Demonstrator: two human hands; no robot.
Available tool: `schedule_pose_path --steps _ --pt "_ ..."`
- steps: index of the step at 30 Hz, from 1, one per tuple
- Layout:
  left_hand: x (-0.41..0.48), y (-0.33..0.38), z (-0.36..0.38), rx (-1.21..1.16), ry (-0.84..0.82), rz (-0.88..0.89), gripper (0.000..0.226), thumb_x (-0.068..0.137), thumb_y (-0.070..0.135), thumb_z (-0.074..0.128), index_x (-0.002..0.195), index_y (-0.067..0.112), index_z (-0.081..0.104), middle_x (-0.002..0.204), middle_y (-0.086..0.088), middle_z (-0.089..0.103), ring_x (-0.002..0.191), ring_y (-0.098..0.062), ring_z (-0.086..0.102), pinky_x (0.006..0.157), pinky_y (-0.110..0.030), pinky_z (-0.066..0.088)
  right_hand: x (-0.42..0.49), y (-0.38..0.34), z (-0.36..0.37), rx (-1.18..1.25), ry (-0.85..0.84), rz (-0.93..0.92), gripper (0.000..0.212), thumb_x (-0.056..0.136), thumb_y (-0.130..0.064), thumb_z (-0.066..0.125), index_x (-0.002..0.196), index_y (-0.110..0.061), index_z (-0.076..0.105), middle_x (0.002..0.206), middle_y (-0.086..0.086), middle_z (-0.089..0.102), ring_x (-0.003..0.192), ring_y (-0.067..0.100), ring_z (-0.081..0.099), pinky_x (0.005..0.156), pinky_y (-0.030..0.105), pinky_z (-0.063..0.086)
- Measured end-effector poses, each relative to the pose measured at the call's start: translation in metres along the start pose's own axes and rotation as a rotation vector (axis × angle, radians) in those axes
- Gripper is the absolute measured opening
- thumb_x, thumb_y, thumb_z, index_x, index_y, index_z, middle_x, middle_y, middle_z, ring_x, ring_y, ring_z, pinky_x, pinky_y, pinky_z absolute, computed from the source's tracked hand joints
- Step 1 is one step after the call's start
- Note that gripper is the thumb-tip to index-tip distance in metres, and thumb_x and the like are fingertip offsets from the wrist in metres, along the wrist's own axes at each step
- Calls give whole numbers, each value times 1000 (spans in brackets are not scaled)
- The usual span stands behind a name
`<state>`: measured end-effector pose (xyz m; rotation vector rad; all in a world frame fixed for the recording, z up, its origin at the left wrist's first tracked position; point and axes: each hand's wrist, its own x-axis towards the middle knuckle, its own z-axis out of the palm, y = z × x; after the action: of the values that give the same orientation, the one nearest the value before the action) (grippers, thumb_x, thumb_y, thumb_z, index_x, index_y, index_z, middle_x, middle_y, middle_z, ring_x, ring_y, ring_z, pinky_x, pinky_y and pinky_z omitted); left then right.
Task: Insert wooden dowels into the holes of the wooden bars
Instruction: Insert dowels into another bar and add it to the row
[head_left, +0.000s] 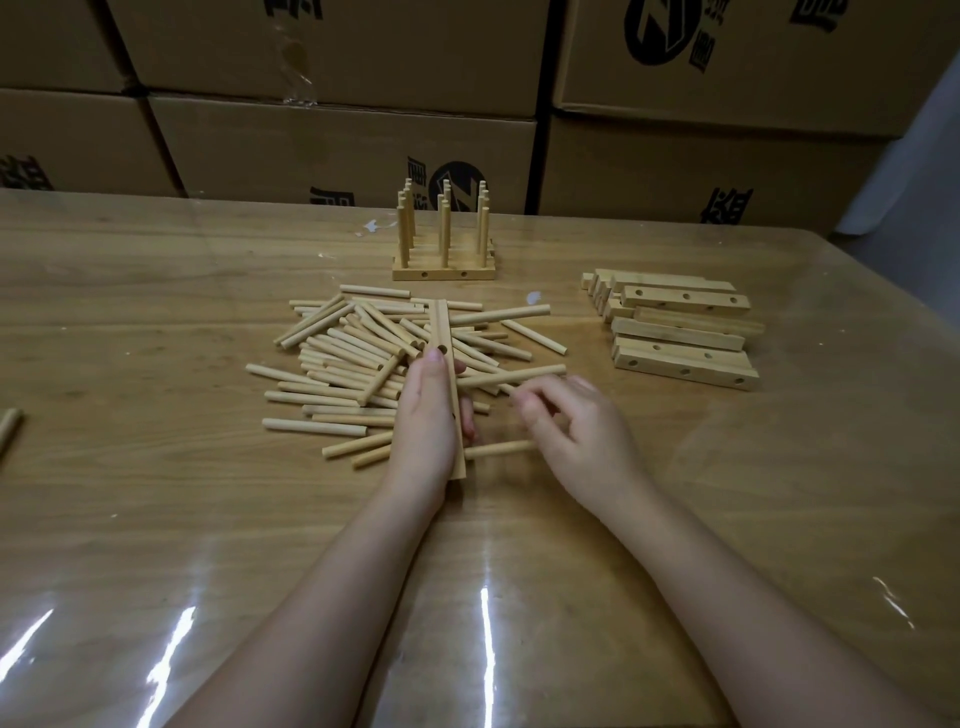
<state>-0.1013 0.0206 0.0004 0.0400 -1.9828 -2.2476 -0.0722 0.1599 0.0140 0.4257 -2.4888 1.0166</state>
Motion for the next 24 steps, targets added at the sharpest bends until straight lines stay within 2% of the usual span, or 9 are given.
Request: schedule_pose_path --steps 2,4,6,8,11,14,20,24 --pt "1 0 0 -2 12 0 39 103 40 25 89 18 54 43 4 45 40 -9 45 43 -20 42 1 4 -2 57 64 63 41 91 -53 38 78 -21 61 71 -10 58 76 9 53 64 33 45" --pt "1 -1 0 -6 13 -8 39 102 42 25 90 19 54 44 5 46 42 -10 45 46 -25 43 3 7 -4 105 146 131 45 89 -55 37 72 -18 56 65 -9 51 67 7 48 58 29 38" --pt "1 -1 0 -6 8 -16 40 102 43 24 91 19 55 44 5 46 43 -11 46 47 -27 43 5 9 -5 96 216 169 39 87 -51 44 74 -14 50 68 -10 45 66 9 45 60 26 35" --pt "0 -1 0 5 2 -10 40 102 42 25 92 18 55 44 5 46 43 -11 46 46 -25 43 6 8 -7 -23 238 99 26 85 -42 51 82 -16 49 79 -8 47 75 10 47 69 26 38" --pt "-1 -1 2 32 -6 2 39 103 39 26 93 16 55 49 0 46 43 -11 47 45 -21 42 6 6 -7 -242 139 -52 28 86 -40 53 101 -17 60 95 -5 56 92 12 52 85 31 36" --pt "-3 0 3 59 -26 39 36 103 36 28 90 16 55 57 -5 46 44 -9 46 45 -20 42 6 6 -8 -367 60 -107 23 89 -35 57 104 -20 66 97 -5 63 95 16 55 84 32 30" --pt "-7 1 3 157 -136 104 33 102 34 30 87 13 50 60 -4 43 45 -8 43 46 -23 39 7 7 -5 -262 -184 -68 24 94 -25 51 105 -9 65 99 3 64 95 22 57 82 34 42" --pt "-8 2 2 177 -180 115 34 102 34 29 84 12 48 59 -4 40 45 -7 40 44 -21 37 5 6 -4 -216 -173 -51 21 94 -23 51 100 -10 66 96 0 65 90 21 58 74 34 43"
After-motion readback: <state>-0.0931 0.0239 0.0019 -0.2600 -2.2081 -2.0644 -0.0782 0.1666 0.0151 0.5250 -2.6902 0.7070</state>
